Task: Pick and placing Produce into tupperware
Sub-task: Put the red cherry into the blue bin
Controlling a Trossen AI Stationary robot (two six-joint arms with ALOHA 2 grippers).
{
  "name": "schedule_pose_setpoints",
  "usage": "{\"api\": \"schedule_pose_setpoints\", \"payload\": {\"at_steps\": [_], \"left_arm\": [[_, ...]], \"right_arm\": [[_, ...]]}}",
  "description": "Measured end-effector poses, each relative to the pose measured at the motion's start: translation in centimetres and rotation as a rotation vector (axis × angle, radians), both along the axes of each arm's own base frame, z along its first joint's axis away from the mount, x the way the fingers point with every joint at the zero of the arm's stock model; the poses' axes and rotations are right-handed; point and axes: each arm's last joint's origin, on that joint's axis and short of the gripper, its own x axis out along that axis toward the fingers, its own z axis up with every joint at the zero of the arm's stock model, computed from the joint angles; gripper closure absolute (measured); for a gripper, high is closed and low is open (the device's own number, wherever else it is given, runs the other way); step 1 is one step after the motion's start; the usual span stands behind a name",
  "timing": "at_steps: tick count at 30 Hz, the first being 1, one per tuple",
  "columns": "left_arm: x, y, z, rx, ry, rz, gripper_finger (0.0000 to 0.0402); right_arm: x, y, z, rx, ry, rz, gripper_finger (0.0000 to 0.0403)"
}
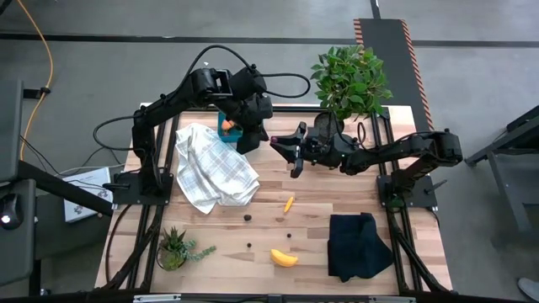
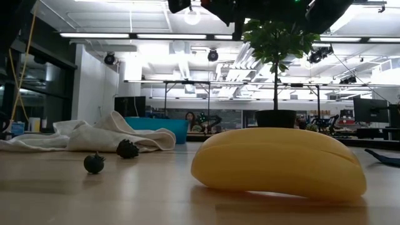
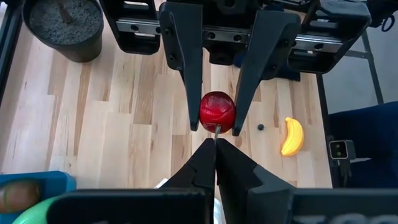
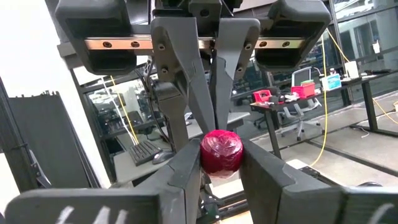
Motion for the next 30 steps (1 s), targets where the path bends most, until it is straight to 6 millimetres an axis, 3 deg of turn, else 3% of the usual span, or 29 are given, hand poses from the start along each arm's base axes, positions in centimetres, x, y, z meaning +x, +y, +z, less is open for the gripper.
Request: {"api": "schedule_pose_setpoints", "payload": {"at_steps": [6, 17, 30], "left_arm": [[0.0, 0.0, 0.0, -0.001, 0.0, 0.0, 0.0401], [-0.1, 0.0, 0.0, -0.003, 0.008, 0.0, 0.0401], [-0.8, 0.7, -0.4, 0.034, 0.089, 0.069, 0.0402]], "right_arm": [[0.0, 0.0, 0.1, -0.021, -0.012, 0.011, 0.0303], [-0.1, 0.0, 0.4, -0.018, -0.044, 0.018, 0.0231], [-0.5, -0.2, 1.4, -0.014, -0.145, -0.036, 0.0224]]}}
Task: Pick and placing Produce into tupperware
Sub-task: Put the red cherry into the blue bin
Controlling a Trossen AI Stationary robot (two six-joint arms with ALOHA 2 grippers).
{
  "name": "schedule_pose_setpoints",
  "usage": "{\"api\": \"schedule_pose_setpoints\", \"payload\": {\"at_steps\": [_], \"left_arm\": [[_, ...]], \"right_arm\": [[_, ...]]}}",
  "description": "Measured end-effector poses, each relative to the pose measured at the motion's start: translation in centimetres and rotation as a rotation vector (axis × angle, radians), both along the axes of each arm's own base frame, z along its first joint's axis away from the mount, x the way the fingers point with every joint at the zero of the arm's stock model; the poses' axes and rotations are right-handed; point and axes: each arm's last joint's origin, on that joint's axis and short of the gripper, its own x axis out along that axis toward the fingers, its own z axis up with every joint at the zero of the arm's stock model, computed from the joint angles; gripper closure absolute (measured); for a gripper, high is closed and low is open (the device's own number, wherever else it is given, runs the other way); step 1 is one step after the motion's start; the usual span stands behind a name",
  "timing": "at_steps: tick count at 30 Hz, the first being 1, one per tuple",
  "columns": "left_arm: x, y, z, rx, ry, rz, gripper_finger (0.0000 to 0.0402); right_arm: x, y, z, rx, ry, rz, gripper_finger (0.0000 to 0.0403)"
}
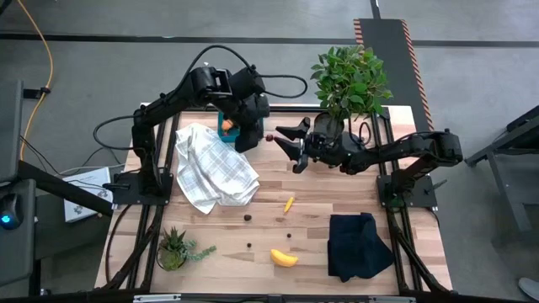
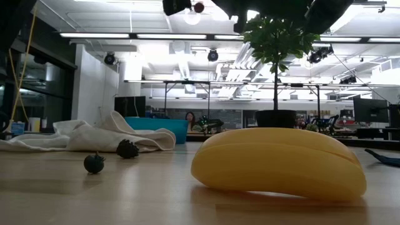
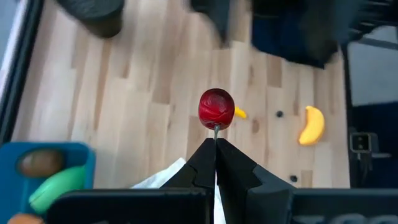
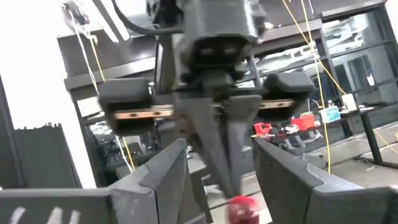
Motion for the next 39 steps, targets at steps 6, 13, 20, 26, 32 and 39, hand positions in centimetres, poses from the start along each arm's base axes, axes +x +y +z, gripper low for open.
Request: {"api": "schedule_pose_setpoints", "payload": {"at_steps": [6, 13, 20, 26, 32, 39], "left_arm": [[-1.3, 2.2, -0.2, -0.03, 0.045, 0.167, 0.0402], [-2.6, 5.3, -0.9, 0.094, 0.157, 0.372, 0.0401], [-2.7, 9.4, -3.5, 0.096, 0.259, 0.482, 0.0401], [-2.6, 12.5, -6.2, 0.054, 0.328, 0.506, 0.0401], [-2.7, 15.2, -8.9, 0.011, 0.395, 0.536, 0.0401], [-4.1, 16.6, -14.5, -0.099, 0.592, 0.554, 0.0401]], "right_arm": [[0.1, 0.2, -0.1, 0.032, 0.005, 0.077, 0.0224], [0.2, 0.2, -0.3, 0.059, 0.029, 0.092, 0.0224], [0.4, 0.2, -0.9, 0.106, 0.092, 0.109, 0.0224], [0.5, 0.3, -1.2, 0.125, 0.116, 0.121, 0.0224], [0.5, 0.3, -1.4, 0.134, 0.137, 0.13, 0.0224], [0.5, 0.3, -1.5, 0.132, 0.146, 0.132, 0.0224]]}}
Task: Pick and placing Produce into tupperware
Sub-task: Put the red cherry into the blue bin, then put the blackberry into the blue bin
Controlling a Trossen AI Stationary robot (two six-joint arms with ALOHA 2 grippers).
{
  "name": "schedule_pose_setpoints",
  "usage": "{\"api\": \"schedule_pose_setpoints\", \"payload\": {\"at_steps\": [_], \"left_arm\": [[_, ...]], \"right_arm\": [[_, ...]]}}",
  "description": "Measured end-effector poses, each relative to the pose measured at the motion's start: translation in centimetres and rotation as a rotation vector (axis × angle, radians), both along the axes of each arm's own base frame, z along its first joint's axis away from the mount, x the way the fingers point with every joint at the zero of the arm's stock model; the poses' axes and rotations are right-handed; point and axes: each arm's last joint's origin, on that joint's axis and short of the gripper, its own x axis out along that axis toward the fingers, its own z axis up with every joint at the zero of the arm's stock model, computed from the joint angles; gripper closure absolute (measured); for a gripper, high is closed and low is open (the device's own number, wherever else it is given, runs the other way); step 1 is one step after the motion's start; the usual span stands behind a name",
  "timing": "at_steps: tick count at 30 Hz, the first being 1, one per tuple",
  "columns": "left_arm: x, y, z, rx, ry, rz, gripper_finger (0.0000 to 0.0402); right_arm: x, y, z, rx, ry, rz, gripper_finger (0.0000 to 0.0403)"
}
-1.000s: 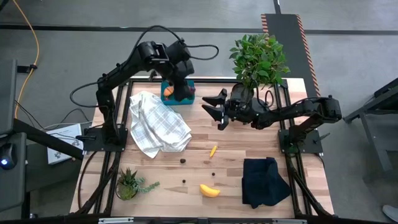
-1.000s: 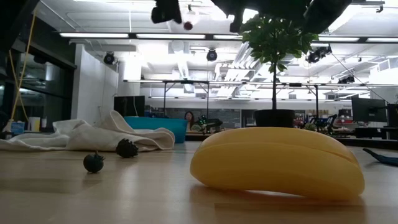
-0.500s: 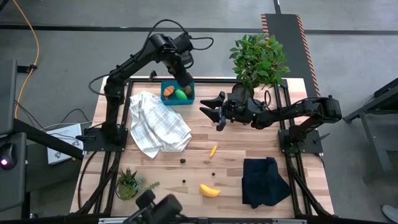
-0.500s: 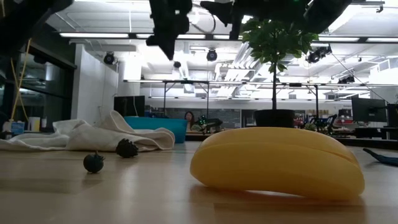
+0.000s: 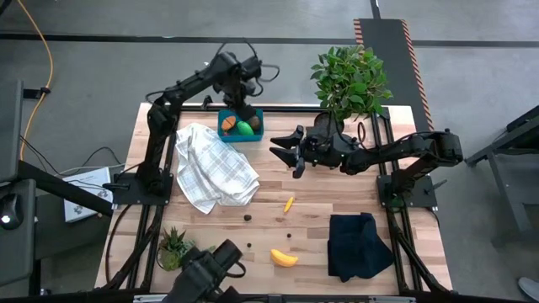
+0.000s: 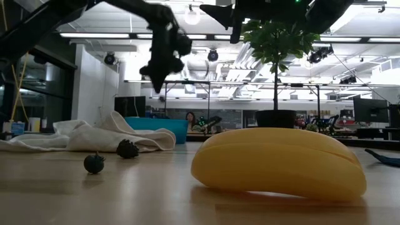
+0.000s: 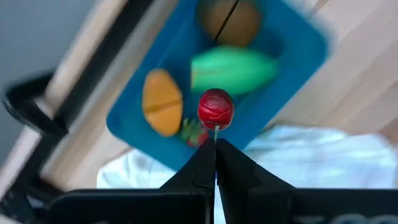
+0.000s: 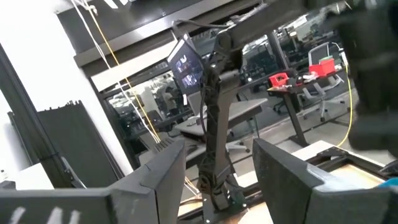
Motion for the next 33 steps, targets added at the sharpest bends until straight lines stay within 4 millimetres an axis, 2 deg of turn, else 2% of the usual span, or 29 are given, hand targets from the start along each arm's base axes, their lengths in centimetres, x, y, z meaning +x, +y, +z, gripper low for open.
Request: {"api": "schedule_pose_setpoints", "payload": {"at_steps": [5, 9, 24, 28, 33], "left_arm": [[-0.5, 0.0, -4.1, -0.042, 0.101, 0.002, 0.0401], [-0.2, -0.2, -6.0, -0.038, 0.094, 0.007, 0.0401], [0.3, -0.2, -6.3, -0.043, 0.034, -0.002, 0.0397], [0.4, -0.2, -6.3, -0.048, 0.023, -0.003, 0.0375], [0.3, -0.3, -6.2, -0.057, 0.027, -0.01, 0.0326]], "right_arm": [[0.0, 0.0, 0.0, -0.002, 0.003, -0.001, 0.0224], [0.0, 0.0, -0.1, -0.003, 0.014, -0.001, 0.0224], [0.1, -0.4, -0.3, -0.005, 0.037, -0.005, 0.0224], [0.1, -0.4, -0.3, -0.009, 0.038, -0.006, 0.0224], [0.1, -0.4, -0.3, -0.01, 0.038, -0.001, 0.0224]]}}
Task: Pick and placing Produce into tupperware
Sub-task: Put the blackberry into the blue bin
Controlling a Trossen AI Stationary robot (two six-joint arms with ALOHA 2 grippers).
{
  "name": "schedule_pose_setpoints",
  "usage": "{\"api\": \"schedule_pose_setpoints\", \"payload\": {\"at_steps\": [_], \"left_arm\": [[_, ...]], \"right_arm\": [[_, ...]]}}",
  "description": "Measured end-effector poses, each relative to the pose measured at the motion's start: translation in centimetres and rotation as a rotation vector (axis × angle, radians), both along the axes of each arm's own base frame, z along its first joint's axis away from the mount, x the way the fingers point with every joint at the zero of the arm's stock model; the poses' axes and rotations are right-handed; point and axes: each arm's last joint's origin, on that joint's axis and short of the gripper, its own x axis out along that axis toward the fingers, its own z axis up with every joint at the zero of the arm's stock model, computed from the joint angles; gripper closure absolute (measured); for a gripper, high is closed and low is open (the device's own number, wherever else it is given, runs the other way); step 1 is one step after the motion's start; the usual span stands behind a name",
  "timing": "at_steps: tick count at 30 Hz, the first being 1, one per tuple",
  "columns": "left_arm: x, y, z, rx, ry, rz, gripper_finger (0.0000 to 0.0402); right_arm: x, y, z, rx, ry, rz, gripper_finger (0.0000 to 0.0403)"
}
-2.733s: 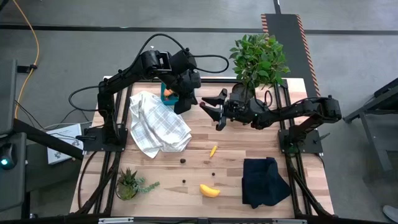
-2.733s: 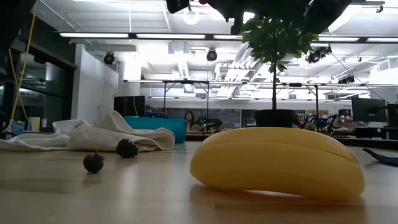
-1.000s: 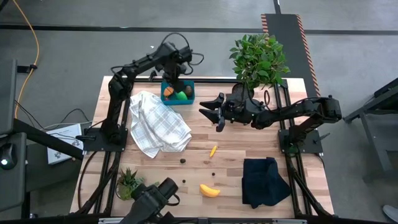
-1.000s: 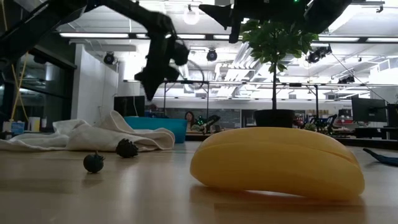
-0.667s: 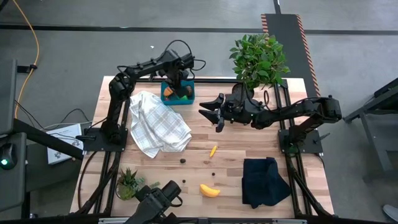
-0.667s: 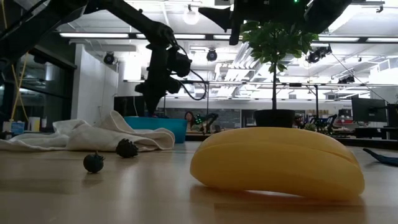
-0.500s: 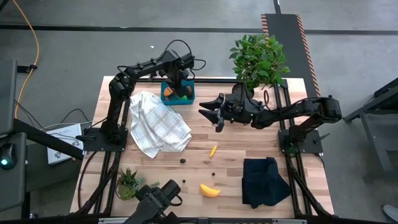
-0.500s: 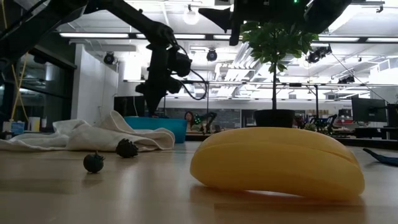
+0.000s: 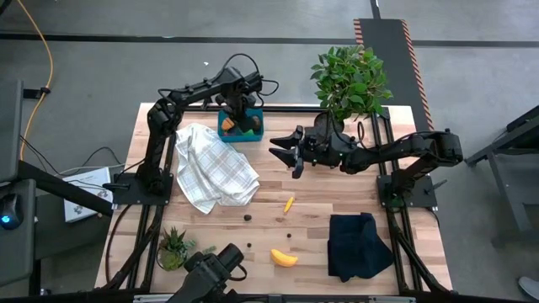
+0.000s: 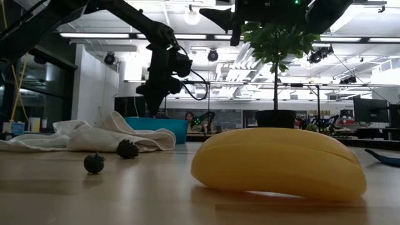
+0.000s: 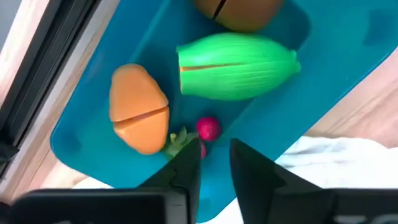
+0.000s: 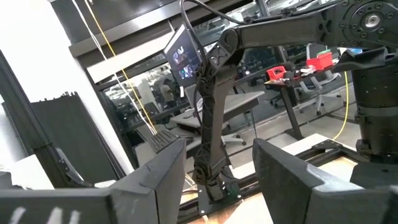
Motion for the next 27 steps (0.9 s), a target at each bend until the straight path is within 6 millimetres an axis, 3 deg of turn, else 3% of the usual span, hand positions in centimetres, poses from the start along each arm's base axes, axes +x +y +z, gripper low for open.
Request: {"api": "schedule_pose_setpoints", "payload": {"at_steps": [5, 11, 19, 22, 27], "left_arm": [[-0.4, -0.5, 2.1, 0.015, -0.034, -0.029, 0.0298], [-2.4, -3.0, 8.9, 0.122, -0.203, -0.015, 0.0303], [-3.7, -10.0, 16.9, 0.3, -0.44, -0.063, 0.0327], [-3.4, -12.8, 18.5, 0.352, -0.475, -0.087, 0.0335], [-2.7, -17.0, 19.3, 0.335, -0.485, -0.133, 0.0343]], "right_arm": [[0.0, -0.1, 0.0, 0.003, -0.001, 0.012, 0.0224], [-0.2, -0.9, 0.0, 0.036, 0.01, 0.075, 0.0224], [-2.2, -0.9, 0.2, 0.01, 0.272, 0.103, 0.0224], [-3.3, -0.4, -0.1, -0.001, 0.405, 0.125, 0.0224], [-4.5, 0.8, -0.8, 0.021, 0.557, 0.221, 0.0224]]}}
